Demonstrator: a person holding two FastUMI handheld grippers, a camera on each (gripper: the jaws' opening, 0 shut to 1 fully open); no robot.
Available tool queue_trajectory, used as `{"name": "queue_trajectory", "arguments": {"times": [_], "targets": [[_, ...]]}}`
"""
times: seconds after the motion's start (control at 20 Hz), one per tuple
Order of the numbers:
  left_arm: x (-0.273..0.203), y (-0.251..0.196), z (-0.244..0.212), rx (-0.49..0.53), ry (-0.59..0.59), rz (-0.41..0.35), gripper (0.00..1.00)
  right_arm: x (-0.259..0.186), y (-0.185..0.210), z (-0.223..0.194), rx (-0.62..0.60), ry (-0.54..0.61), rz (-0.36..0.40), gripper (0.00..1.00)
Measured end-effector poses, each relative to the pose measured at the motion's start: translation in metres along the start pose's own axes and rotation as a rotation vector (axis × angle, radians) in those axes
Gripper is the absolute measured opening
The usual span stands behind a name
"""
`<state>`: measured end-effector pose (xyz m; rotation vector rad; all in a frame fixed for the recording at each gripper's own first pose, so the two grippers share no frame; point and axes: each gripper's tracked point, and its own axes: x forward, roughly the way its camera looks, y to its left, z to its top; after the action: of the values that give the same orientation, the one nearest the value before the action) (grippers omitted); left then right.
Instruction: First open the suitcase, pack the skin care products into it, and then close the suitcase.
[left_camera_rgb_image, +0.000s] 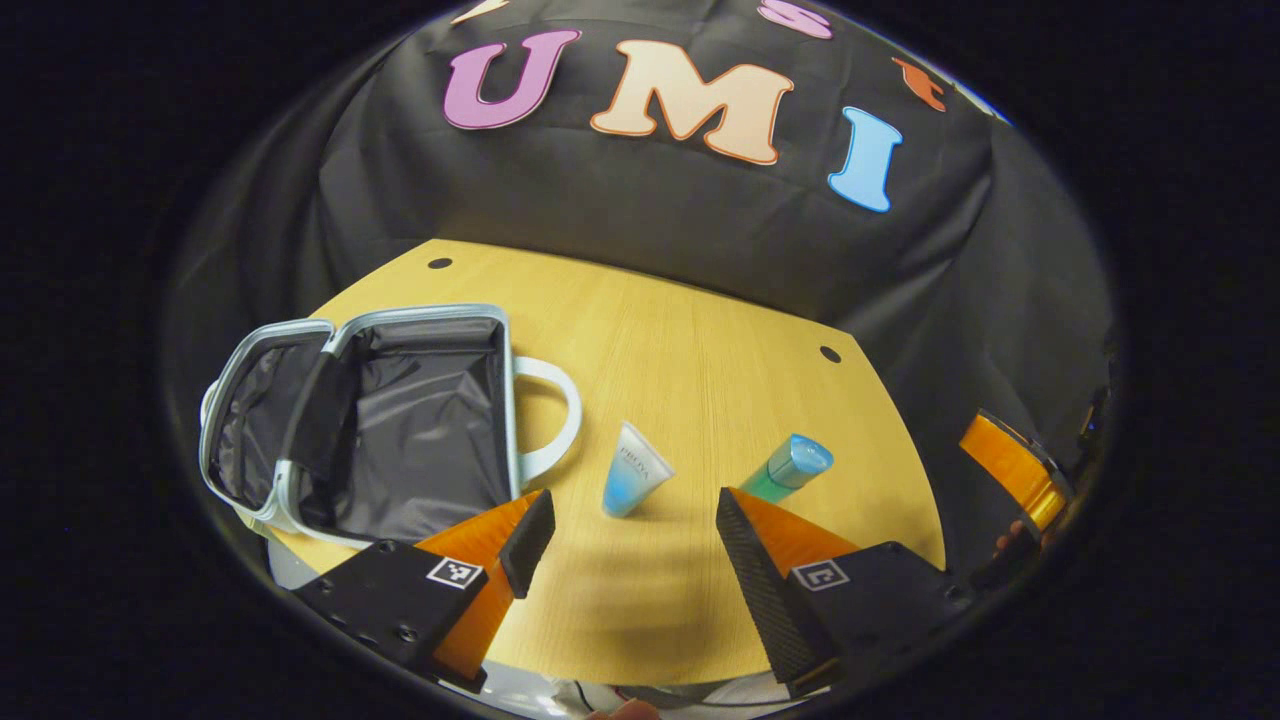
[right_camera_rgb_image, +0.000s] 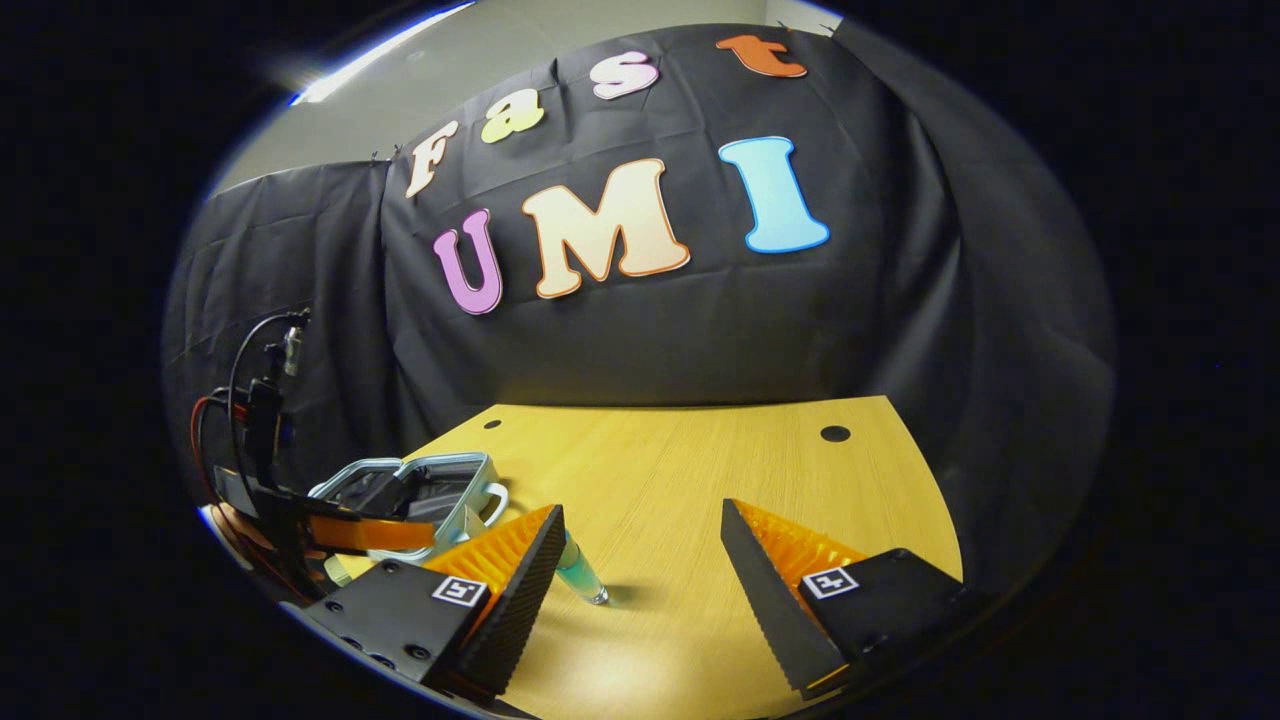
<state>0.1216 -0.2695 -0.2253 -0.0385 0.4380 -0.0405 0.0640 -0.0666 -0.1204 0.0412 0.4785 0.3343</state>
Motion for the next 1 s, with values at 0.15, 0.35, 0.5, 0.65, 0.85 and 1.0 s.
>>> {"name": "queue_trajectory", "arguments": {"times": [0.15, 0.35, 0.5, 0.65, 0.85, 1.0], "targets": [[0.033, -0.006, -0.006, -0.012, -0.022, 0.019, 0.96, 0.004, -0.004, -0.01, -0.014, 0.025, 0.01, 0.98], [0.073, 0.009, -0.022, -0.027, -0.013, 0.113, 0.96, 0.011, -0.009, -0.019, -0.048, 0.051, 0.02, 0.98], [0.093, 0.011, -0.028, -0.062, -0.011, 0.14, 0.94, 0.015, -0.017, -0.026, -0.055, 0.073, 0.02, 0.98], [0.105, 0.017, -0.032, -0.078, 0.004, 0.167, 0.8, 0.019, -0.015, -0.032, -0.06, 0.09, 0.027, 0.98], [0.11, 0.023, -0.033, -0.075, 0.029, 0.188, 0.33, 0.027, -0.01, -0.041, -0.079, 0.115, 0.045, 0.98], [0.113, 0.02, -0.035, -0.089, 0.052, 0.158, 0.28, 0.033, -0.002, -0.051, -0.098, 0.143, 0.062, 0.98]]}}
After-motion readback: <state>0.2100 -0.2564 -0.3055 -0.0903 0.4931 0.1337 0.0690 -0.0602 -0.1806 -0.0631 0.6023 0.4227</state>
